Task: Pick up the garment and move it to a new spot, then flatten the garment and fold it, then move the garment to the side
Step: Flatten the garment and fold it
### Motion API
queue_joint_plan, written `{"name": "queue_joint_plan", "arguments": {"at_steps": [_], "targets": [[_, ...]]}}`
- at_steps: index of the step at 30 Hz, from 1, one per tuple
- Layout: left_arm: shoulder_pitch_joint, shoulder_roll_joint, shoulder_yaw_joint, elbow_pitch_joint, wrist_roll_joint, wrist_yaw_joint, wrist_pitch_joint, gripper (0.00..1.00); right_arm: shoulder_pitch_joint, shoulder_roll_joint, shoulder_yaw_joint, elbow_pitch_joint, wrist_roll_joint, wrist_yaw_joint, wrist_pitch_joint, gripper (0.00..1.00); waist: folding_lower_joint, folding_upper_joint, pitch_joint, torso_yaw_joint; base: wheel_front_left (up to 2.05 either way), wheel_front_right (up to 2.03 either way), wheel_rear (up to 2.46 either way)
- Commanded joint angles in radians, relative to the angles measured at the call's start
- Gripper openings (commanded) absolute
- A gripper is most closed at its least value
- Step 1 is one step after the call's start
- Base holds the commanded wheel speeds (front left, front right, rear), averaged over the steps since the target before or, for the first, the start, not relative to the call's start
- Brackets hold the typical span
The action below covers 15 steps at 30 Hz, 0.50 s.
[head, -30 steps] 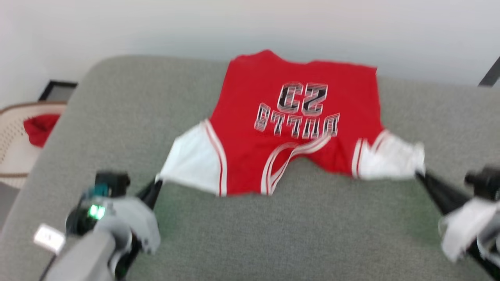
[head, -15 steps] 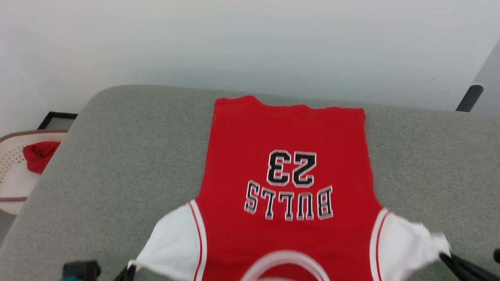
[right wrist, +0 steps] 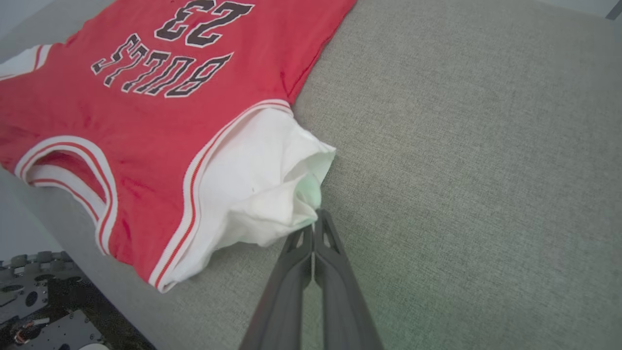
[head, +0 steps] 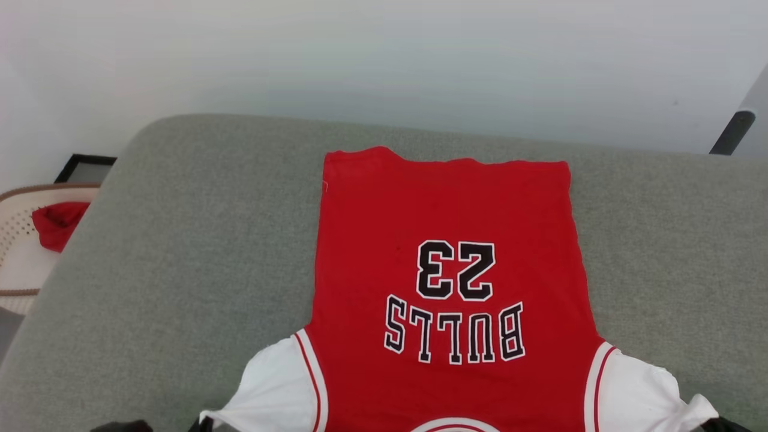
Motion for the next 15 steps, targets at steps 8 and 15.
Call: {"name": "queue_joint_plan", "arguments": {"at_steps": [8,15], "targets": [[-0.069,-0.047,-0.022,0.027,0.046,-0.017,-0.025,0.00,0.035,0.051,-0.115,-0.054,-0.037,-0.001,0.115,1.00,0.0000,0.0000,0.051,0.008,0.00,0.00,0.00],[-0.130,-0.098,-0.040,0.060,0.070,-0.047,-0.037,0.00,-0.061,0.081,-0.261,-0.180,-0.087,-0.001,0.225,1.00,0.0000,0.0000,0.109,0.012,0.00,0.00,0.00]]}}
